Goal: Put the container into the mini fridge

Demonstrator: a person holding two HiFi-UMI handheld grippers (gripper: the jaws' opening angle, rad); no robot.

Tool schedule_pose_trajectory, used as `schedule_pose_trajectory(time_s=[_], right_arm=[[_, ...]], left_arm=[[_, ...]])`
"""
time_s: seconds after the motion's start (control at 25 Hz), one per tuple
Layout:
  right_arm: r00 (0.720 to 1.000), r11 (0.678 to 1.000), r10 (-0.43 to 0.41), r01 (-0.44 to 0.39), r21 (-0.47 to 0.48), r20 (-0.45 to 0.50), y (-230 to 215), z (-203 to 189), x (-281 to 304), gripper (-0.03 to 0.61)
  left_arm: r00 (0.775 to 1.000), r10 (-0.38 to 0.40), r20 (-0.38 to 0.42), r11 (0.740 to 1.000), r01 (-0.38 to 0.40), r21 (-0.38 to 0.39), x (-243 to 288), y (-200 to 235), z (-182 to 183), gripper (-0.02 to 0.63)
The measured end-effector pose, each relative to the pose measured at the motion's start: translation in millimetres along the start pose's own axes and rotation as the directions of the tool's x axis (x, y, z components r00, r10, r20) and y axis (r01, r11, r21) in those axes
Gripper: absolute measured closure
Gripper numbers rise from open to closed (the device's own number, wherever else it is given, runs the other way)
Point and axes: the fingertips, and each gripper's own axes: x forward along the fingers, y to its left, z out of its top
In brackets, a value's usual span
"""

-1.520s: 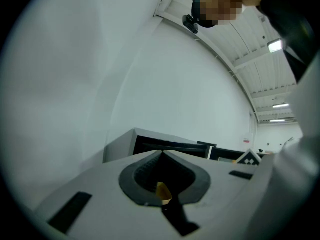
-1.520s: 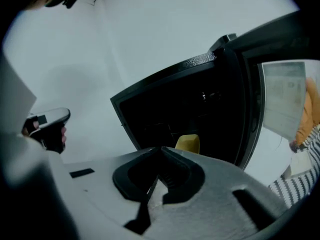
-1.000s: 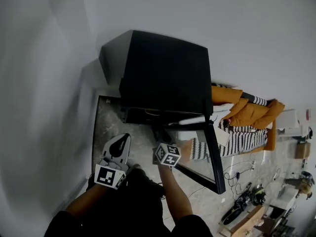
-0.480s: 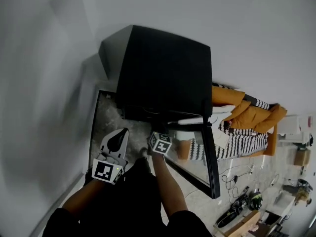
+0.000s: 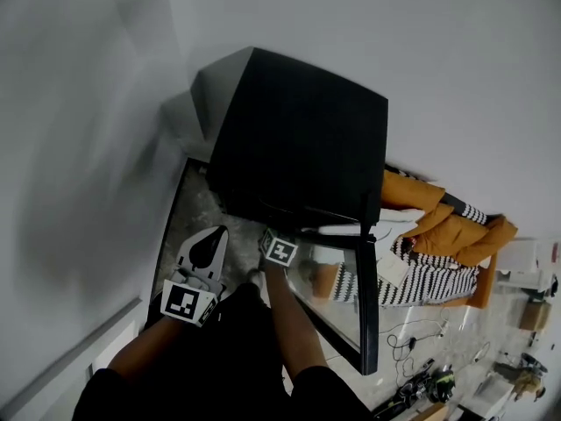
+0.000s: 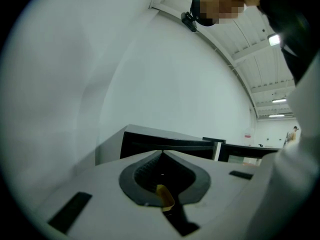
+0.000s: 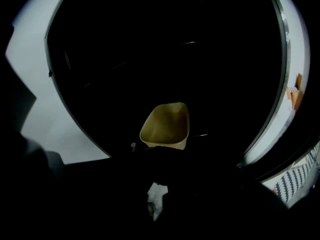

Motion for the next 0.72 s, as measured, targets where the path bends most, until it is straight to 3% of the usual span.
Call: schedule_pose_trajectory(time_s=[0.44, 0.72], right_arm=[[0.998, 0.999, -0.037, 0.037, 0.006, -0.041, -18, -10, 25, 0.577], [0.998, 0.998, -0.06, 0.06, 0.015, -0.014, -28, 5, 30, 0.577]], left_arm=[[1.0, 0.007, 0.004, 1.0, -0.007, 0.0, 4, -3, -2, 0.609], [1.0, 0.006, 0.004, 1.0, -0.006, -0.022, 4, -4, -10, 0.609]])
